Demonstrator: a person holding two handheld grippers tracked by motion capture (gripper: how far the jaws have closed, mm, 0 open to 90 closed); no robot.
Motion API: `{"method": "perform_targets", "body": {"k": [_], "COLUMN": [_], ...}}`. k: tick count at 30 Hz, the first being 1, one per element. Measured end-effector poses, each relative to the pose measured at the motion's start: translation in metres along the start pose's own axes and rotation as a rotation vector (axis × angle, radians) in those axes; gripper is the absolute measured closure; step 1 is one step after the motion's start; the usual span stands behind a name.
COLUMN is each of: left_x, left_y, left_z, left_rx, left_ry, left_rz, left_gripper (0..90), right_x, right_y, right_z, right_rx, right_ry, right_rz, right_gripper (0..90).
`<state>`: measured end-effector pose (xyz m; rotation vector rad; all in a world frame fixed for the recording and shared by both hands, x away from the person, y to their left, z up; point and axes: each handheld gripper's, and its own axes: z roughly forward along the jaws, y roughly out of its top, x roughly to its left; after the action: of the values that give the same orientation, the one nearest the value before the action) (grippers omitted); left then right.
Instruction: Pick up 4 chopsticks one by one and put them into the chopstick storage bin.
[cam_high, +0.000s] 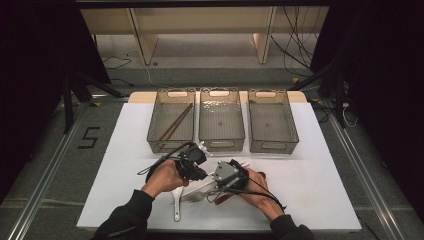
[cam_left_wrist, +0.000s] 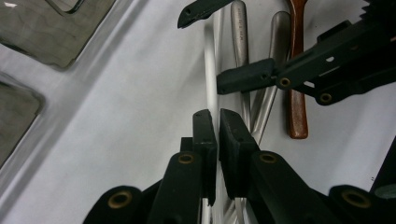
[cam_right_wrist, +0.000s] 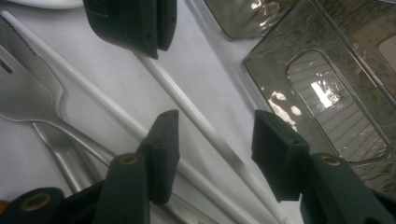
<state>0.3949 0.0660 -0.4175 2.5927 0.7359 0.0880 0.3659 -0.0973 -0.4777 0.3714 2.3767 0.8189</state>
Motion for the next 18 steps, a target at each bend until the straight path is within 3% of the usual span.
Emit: {"method": "perform_targets", "body": {"k": [9,18], "left_x": [0.001,0.003], "left_y": [0.000,-0.001], "left_z": [-0.004,-0.013], "left_rx": [-0.016,-0.051], "left_ry": [-0.009,-0.023], "left_rz": [-0.009,-0.008], "left_gripper": [85.1,85.1], "right_x": [-0.001,-0.001], "right_y": [0.000,0.007], "right_z": [-0.003,-0.012], "right_rx": [-0.019,-0.018], "right_ry": [-0.012,-0.043], "right_rz": [-0.033,-0.110], "right_gripper": [63.3,70.1]}}
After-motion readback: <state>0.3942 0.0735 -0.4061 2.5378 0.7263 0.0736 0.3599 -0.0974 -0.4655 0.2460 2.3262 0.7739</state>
